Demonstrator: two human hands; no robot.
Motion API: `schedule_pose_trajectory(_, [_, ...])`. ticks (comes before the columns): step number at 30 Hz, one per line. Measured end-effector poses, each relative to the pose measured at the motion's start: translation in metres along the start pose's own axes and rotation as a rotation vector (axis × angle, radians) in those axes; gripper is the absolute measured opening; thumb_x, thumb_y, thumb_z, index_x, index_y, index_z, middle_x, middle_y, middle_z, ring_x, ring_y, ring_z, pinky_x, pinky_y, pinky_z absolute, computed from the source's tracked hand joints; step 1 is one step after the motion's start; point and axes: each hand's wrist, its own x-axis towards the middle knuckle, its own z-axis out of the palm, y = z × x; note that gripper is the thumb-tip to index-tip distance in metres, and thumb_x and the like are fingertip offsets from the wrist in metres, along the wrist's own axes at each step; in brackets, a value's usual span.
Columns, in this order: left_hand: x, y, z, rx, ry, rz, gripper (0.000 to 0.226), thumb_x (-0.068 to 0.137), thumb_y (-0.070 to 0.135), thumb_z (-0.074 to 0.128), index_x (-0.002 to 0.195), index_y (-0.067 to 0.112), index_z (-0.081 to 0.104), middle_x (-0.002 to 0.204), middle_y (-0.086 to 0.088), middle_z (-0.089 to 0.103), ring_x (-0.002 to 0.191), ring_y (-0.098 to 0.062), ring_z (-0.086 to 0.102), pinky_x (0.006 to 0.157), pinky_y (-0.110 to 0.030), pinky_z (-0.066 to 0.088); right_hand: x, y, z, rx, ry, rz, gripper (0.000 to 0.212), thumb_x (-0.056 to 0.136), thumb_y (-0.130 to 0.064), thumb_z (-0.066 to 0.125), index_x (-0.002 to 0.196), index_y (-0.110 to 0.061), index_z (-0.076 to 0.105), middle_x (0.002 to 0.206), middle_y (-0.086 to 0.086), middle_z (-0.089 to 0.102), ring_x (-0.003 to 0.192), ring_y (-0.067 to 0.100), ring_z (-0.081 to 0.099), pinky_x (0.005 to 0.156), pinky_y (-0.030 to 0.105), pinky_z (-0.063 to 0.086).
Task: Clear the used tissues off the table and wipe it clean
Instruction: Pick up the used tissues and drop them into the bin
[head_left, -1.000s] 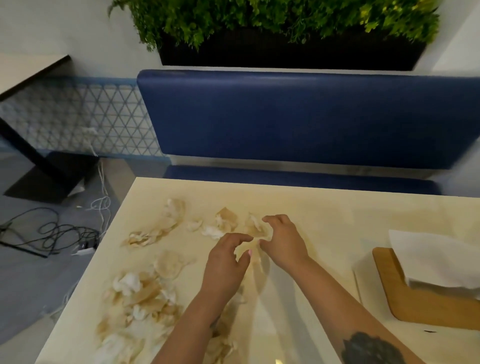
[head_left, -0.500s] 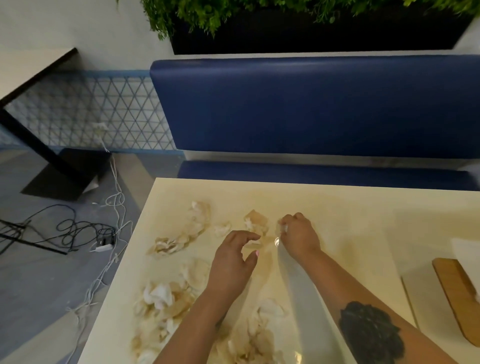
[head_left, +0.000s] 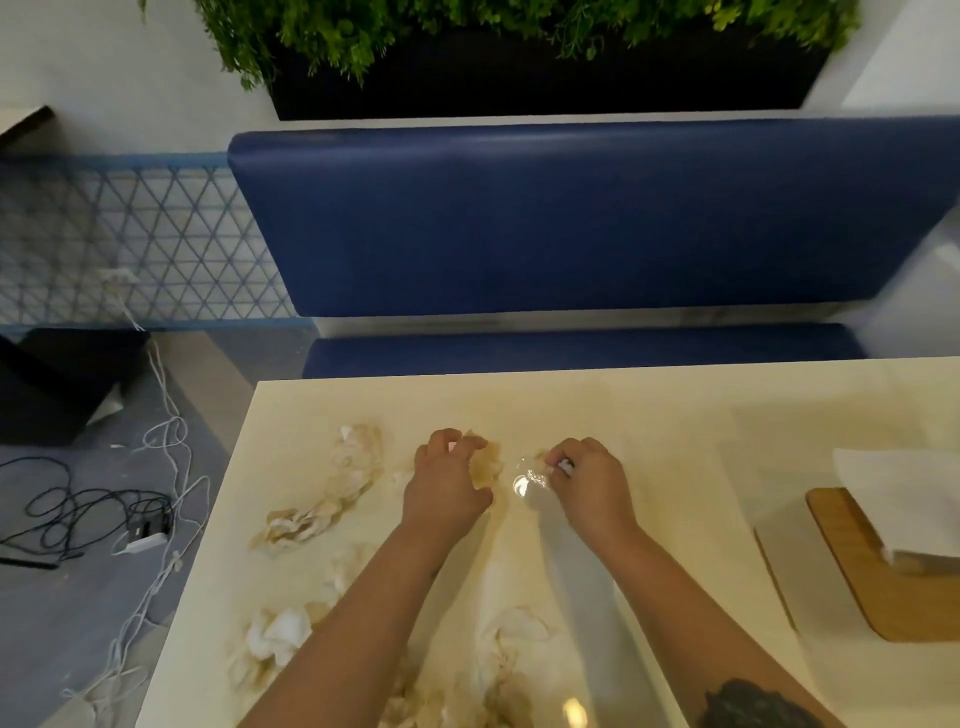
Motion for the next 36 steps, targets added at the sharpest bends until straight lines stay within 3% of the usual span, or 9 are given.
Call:
schedule_pose_trajectory(4, [0.019,0.004,0.005,0.180,-0.159,-0.022,0.063,0.077,0.027,0.067,0.135,0.032,0.041,0.141,0.002,0.028,0.125,-0.023,0.032,0.074,-0.028,0.042,-0.011,0.007,-0.010,0.044,0.050,-0.005,0.013,0.083,-0.001,0.059,0.086,-0.011,0.067,0.090,-0.002,0.055,0.080,0.013,0.052,0.063,0.006,0.033])
schedule_pose_trajectory(7, [0.027,0.004,0.009,0.253,-0.208,-0.005,0.055,0.079,0.026,0.064,0.131,0.030,0.047,0.132,-0.002,0.035,0.116,-0.024,0.042,0.080,-0.031,0.048,-0.017,0.014,-0.014,0.033,0.072,-0.002,0.013,0.083,-0.002,0.059,0.086,-0.013,0.067,0.091,-0.001,0.056,0.078,0.012,0.051,0.064,0.000,0.032])
schedule_pose_trajectory(14, [0.032,0.002,0.009,0.147,-0.135,-0.001,0.032,0.082,0.009,0.051,0.111,0.015,0.064,0.106,-0.007,0.053,0.094,-0.023,0.056,0.076,-0.032,0.051,-0.031,0.021,-0.020,0.055,0.105,0.012,0.013,0.083,-0.002,0.059,0.085,-0.012,0.067,0.092,0.003,0.060,0.077,0.012,0.052,0.066,0.000,0.033])
schedule_pose_trajectory(20, [0.020,0.012,0.000,0.051,-0.039,0.048,0.029,0.084,0.007,0.052,0.109,0.013,0.065,0.105,-0.006,0.057,0.081,-0.016,0.050,0.067,-0.023,0.038,-0.042,0.015,-0.029,0.119,0.155,0.033,0.015,0.082,-0.001,0.059,0.083,-0.015,0.066,0.091,-0.001,0.060,0.079,0.012,0.056,0.065,0.002,0.036])
schedule_pose_trajectory(36, [-0.039,0.087,0.011,-0.172,0.003,0.394,0.025,0.077,0.006,0.061,0.100,0.014,0.068,0.092,0.005,0.055,0.079,-0.009,0.049,0.064,-0.011,0.031,-0.101,0.009,-0.081,0.236,0.395,0.066,0.015,0.080,-0.002,0.061,0.078,-0.017,0.064,0.087,-0.003,0.061,0.076,-0.002,0.054,0.063,0.000,0.034])
